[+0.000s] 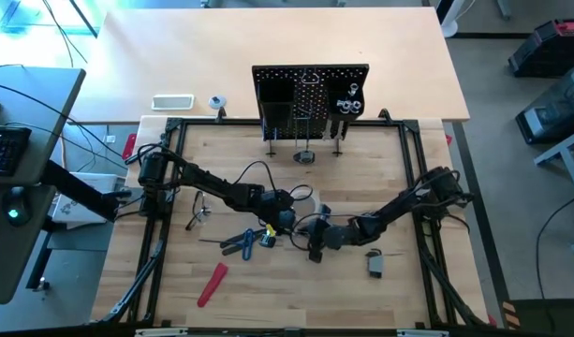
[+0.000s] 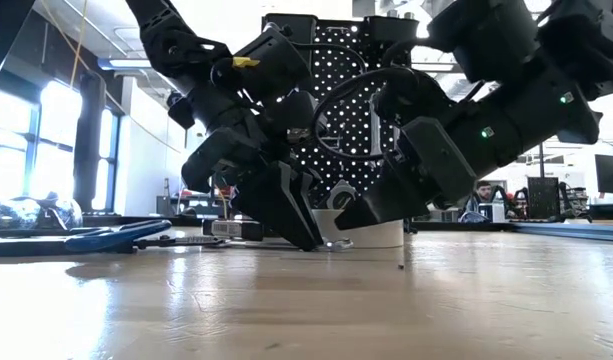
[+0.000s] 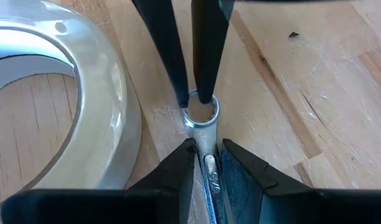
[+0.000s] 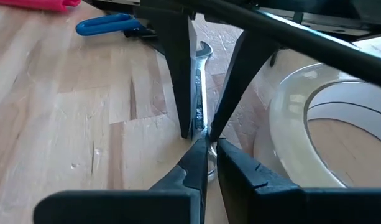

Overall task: Hang tools onto peg board
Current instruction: Hang the silver wrench on the peg board

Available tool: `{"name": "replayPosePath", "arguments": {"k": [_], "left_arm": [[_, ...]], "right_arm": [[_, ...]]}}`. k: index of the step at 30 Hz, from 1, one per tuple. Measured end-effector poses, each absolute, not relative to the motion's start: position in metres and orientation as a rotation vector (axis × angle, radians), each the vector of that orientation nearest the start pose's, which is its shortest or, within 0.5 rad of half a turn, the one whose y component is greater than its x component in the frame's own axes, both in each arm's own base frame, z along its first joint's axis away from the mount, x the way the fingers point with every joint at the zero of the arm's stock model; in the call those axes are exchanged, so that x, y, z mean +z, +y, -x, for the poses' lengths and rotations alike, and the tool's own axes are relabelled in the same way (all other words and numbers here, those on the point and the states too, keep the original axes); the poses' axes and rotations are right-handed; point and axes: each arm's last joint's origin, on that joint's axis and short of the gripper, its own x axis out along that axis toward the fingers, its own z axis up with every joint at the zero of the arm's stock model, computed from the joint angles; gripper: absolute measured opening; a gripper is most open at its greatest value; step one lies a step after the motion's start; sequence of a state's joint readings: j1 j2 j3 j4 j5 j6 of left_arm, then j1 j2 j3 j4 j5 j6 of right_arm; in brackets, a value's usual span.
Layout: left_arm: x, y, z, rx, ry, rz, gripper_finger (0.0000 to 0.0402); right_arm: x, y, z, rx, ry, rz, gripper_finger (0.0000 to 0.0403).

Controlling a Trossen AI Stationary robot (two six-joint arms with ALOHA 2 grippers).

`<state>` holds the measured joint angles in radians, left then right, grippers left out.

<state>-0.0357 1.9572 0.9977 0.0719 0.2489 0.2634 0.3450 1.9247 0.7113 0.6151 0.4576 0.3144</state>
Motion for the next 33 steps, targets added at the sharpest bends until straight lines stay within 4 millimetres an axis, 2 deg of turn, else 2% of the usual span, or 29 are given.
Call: {"name": "replayPosePath", "arguments": {"k": [16,19,27,30,33], "left_arm": [[0.111,-0.020,-0.369,-0.380,0.839,-0.151,0.0084],[0.120,-0.020,-0.367,-0.370,0.822,-0.157,0.0103],[0.162,-0.014,-0.354,-0.312,0.795,-0.215,0.0164],[0.176,-0.005,-0.346,-0.278,0.815,-0.171,0.0175],[0.176,0.007,-0.335,-0.242,0.824,-0.080,0.0177]], "right_arm": [[0.069,0.099,-0.317,-0.194,0.573,-0.141,0.0028],[0.068,0.099,-0.317,-0.192,0.580,-0.139,0.0028],[0.067,0.100,-0.316,-0.191,0.587,-0.143,0.0028],[0.067,0.099,-0.316,-0.198,0.586,-0.152,0.0028],[0.067,0.099,-0.316,-0.200,0.586,-0.152,0.0028]]}}
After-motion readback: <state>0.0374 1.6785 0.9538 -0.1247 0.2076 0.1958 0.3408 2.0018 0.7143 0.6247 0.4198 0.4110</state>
